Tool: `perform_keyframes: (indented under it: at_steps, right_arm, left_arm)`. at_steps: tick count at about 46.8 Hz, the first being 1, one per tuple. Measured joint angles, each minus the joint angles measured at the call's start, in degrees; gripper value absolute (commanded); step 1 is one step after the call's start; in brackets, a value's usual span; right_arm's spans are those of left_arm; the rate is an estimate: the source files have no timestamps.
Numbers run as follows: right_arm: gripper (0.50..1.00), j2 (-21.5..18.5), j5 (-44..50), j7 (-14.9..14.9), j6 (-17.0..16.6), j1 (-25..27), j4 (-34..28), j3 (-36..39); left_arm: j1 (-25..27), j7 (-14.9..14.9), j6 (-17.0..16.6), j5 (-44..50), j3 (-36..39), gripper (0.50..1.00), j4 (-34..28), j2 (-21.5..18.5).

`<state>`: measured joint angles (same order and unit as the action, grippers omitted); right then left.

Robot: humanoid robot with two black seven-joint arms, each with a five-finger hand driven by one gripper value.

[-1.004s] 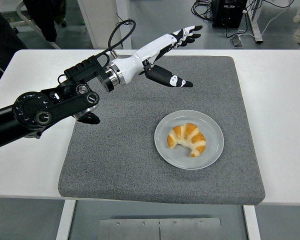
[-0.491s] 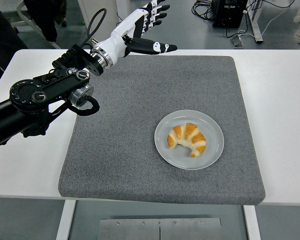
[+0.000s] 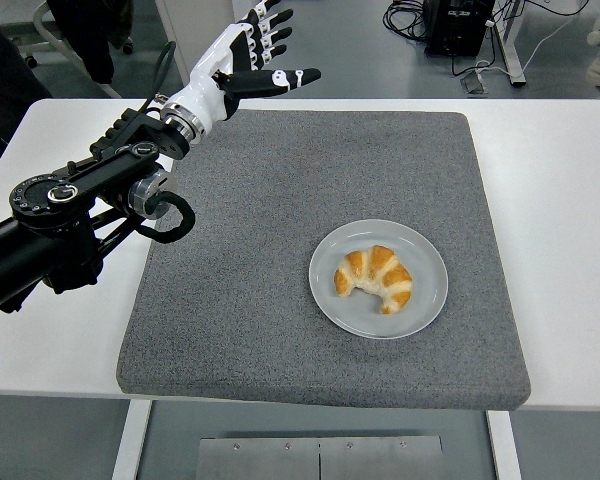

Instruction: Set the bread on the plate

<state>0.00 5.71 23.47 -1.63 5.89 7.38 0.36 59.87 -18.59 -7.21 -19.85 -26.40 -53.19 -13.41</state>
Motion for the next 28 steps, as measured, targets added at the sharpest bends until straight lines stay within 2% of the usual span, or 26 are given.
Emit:
perform_keyframes:
  at_steps: [10, 14, 22, 28]
  right_arm:
    - [1.000, 0.00, 0.00, -0.01, -0.01, 0.01, 0.00, 0.00]
    - [1.000, 0.00, 0.00, -0.01, -0.02, 0.00, 0.00, 0.00]
    - [1.000, 0.00, 0.00, -0.01, -0.11, -0.08, 0.42, 0.28]
    - [1.000, 0.00, 0.00, -0.01, -0.15, -0.07, 0.31, 0.25]
  left_arm:
    - [-4.09, 0.04, 0.65, 2.84, -7.85, 0.974, 3.67, 0.94]
    - [-4.41, 0.10, 3.03, 5.12, -9.81, 0.974, 6.07, 1.06]
    - [-4.60, 0.13, 9.49, 11.79, -11.40, 0.974, 16.20, 3.11]
    - [-4.34, 0.12, 11.99, 12.49, -12.40, 0.974, 21.37, 4.81]
